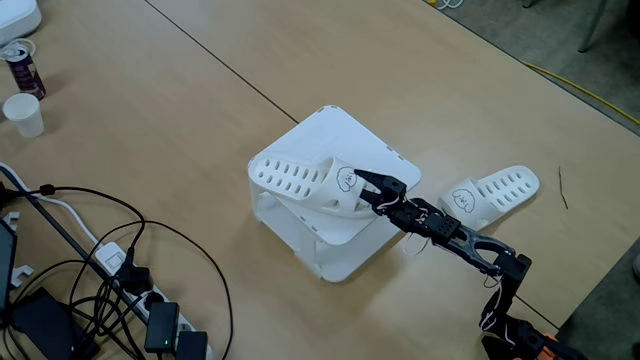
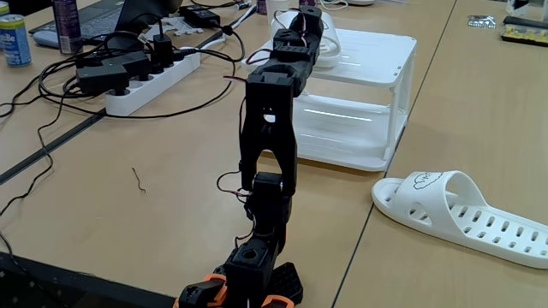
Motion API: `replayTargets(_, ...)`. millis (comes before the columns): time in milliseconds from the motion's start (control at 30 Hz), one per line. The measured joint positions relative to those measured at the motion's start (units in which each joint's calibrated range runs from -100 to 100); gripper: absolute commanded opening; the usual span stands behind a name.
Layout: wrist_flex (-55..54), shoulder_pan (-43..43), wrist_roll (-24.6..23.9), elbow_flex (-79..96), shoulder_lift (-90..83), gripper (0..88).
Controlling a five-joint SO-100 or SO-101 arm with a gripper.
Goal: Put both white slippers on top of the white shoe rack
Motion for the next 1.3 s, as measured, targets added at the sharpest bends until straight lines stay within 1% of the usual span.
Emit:
replayTargets(333,-0.09,0.07,0.0,5.93,-3.22,19.1)
replayTargets(1300,-0.09,0.52,0.0,3.77,-3.38,19.1)
